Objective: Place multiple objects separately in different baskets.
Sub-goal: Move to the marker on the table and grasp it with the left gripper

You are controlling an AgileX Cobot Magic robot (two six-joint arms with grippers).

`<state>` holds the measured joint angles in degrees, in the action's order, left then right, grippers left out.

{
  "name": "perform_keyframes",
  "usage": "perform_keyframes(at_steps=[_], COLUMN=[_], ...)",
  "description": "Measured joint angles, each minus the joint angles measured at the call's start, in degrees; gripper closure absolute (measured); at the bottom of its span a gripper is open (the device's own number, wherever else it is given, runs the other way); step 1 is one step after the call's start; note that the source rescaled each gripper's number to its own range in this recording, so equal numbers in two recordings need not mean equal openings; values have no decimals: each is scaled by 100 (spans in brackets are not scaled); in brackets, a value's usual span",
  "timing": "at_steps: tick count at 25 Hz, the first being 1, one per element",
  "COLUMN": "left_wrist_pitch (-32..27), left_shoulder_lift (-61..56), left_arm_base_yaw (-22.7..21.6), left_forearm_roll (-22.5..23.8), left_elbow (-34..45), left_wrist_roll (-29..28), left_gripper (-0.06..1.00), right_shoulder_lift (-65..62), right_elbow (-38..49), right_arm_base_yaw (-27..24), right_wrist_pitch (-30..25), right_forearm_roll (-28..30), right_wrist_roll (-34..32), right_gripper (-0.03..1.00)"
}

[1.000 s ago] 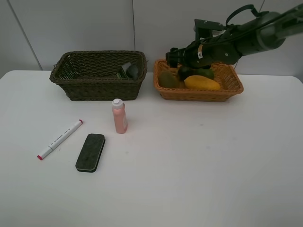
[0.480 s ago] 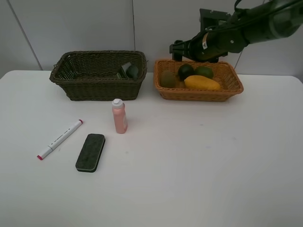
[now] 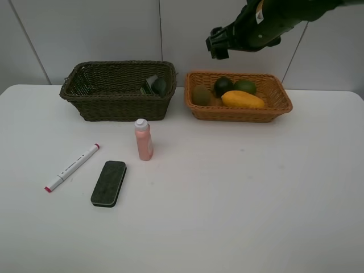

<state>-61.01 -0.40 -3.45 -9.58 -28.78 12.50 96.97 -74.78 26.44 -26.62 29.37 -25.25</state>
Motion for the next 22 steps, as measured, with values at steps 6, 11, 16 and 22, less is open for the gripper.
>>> perform_keyframes(at_steps=[6, 11, 16, 22], left_wrist_pitch=[0, 0, 0, 0], left_shoulder_lift=[0, 0, 0, 0], left_arm_base_yaw=[0, 0, 0, 0], left_forearm_roll=[0, 0, 0, 0], left_elbow=[0, 0, 0, 0], left_wrist_roll=[0, 0, 0, 0], left_gripper=[-6, -6, -6, -6], right_shoulder_lift=[-1333, -2204, -3135, -4625], right_elbow=[828, 1400, 2319, 3251], right_arm_base_yaw=[0, 0, 0, 0], right_wrist_pitch=[-458, -1282, -1724, -2229], right_forearm_roll=[-1151, -1748, -2420, -3007], right_wrist_roll=[1547, 2365, 3208, 3678], right_gripper=[-3, -3, -3, -3])
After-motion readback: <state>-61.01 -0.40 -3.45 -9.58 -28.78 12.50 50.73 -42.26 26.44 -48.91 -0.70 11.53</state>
